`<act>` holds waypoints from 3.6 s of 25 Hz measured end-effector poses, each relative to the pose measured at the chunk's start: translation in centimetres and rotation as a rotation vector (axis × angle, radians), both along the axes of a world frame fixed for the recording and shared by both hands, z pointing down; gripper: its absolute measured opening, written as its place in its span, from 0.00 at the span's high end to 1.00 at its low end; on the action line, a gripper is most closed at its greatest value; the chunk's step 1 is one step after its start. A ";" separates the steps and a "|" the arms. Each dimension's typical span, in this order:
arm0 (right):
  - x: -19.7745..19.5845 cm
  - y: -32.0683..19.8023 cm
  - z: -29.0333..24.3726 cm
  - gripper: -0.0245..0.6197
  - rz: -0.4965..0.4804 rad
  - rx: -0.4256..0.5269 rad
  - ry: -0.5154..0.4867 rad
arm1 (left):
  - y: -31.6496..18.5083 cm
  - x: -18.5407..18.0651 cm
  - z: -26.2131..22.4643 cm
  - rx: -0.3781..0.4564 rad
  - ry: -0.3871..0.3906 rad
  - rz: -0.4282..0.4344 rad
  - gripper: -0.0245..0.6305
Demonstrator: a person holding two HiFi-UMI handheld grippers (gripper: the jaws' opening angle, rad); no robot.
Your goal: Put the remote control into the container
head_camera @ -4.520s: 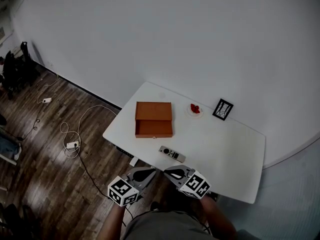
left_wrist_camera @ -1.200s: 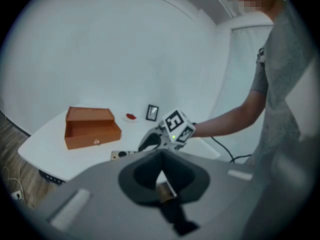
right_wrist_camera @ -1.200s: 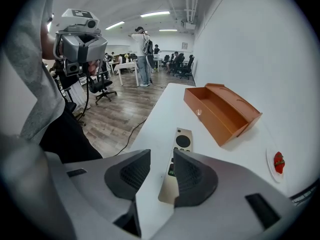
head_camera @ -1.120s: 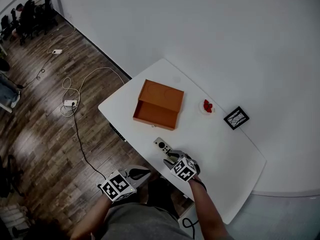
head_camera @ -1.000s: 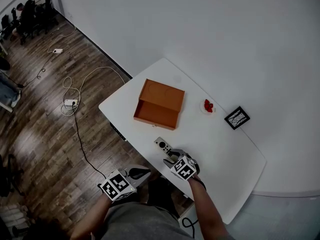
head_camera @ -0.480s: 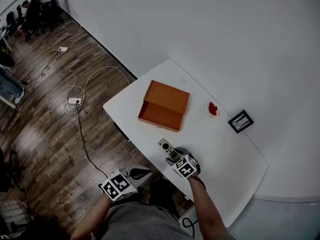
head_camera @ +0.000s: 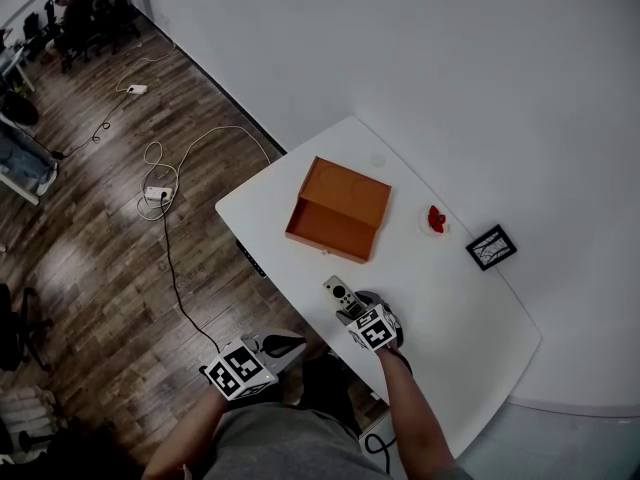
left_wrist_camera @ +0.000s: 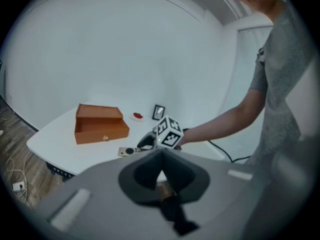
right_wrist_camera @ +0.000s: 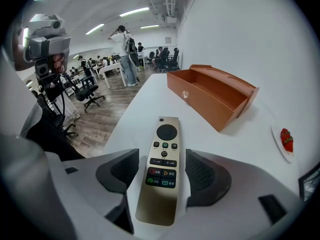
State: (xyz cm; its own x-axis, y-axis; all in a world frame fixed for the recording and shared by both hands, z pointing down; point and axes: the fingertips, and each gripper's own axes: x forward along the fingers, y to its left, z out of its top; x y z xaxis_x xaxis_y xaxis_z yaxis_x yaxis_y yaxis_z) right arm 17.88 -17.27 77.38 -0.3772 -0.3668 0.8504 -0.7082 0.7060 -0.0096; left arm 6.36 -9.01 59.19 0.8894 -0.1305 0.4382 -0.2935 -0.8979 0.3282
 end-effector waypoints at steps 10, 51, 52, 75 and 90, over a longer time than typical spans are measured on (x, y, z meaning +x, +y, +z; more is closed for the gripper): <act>-0.1 -0.1 0.8 0.54 0.016 -0.028 -0.034 | 0.3 0.3 0.0 -0.007 -0.007 -0.004 0.96; 0.1 -0.2 0.6 0.63 0.181 -0.018 -0.032 | 1.2 -0.2 0.8 -0.021 -0.018 -0.010 0.96; 0.1 -0.1 0.6 0.63 0.181 -0.018 -0.031 | 1.2 -0.2 0.9 -0.022 -0.018 -0.011 0.96; -0.5 -0.7 -3.3 0.63 0.220 0.069 -0.077 | 1.9 0.2 -0.2 0.017 -0.008 0.031 0.96; -0.6 -0.2 -10.0 0.63 0.276 0.226 -0.099 | 3.2 -0.4 -1.8 0.068 0.022 0.081 0.96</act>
